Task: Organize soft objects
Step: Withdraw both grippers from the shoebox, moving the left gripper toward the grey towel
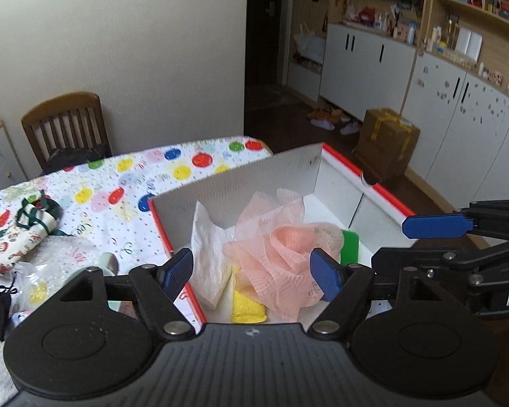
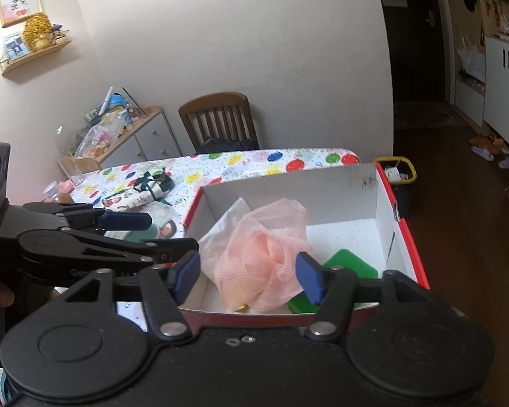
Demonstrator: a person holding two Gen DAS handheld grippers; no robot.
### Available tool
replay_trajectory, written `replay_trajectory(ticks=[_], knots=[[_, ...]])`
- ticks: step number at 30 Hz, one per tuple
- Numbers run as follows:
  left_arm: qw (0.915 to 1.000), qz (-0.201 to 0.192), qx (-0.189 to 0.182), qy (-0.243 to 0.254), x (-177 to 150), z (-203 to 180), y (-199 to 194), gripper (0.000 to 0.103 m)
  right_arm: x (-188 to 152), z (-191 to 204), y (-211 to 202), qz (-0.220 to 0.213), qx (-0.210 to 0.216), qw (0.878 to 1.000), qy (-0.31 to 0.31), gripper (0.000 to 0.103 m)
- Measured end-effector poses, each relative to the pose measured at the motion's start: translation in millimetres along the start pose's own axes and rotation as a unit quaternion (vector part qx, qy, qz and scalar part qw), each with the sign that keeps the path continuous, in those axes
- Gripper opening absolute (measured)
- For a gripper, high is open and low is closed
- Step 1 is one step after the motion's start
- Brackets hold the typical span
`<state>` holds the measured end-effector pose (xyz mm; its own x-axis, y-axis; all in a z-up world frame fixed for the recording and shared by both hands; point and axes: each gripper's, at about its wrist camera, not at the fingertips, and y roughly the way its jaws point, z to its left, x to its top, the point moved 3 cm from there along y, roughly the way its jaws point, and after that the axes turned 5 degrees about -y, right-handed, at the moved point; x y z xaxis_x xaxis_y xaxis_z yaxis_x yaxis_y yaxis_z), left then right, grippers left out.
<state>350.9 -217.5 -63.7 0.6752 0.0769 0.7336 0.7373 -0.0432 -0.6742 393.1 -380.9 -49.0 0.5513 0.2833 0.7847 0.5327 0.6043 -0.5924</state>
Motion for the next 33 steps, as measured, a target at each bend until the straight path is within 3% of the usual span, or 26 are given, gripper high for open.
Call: replay_trajectory(ticks=[7,10,16,23,28,33], knots=[[0.9995,-0.032,0.001,-0.007,-2,7,-36,0.076,4,20,-11,-0.016,0.012,1.0,-0.009,0.08],[0.999,-0.043,-0.001,-0.011,-5,13,-50,0.082,7,32,-16,-0.026,0.02,0.999,-0.012,0.085],[0.9975,-0.064,-0.007,-0.03,-10,32,-76,0.084,11,53,-21,-0.04,0.025,0.999,-0.016,0.097],[0.9961,-0.071,-0.003,-0.053,-25,68,-98,0.085,12,83,-19,-0.043,0.033,0.998,-0.02,0.101],[0.9944,-0.083,0.001,-0.065,-36,100,-113,0.099,12,108,-11,-0.039,0.038,0.998,-0.021,0.102],[0.9928,-0.096,0.011,-0.071,-48,133,-125,0.101,11,133,4,-0.028,0.043,0.998,-0.021,0.102]])
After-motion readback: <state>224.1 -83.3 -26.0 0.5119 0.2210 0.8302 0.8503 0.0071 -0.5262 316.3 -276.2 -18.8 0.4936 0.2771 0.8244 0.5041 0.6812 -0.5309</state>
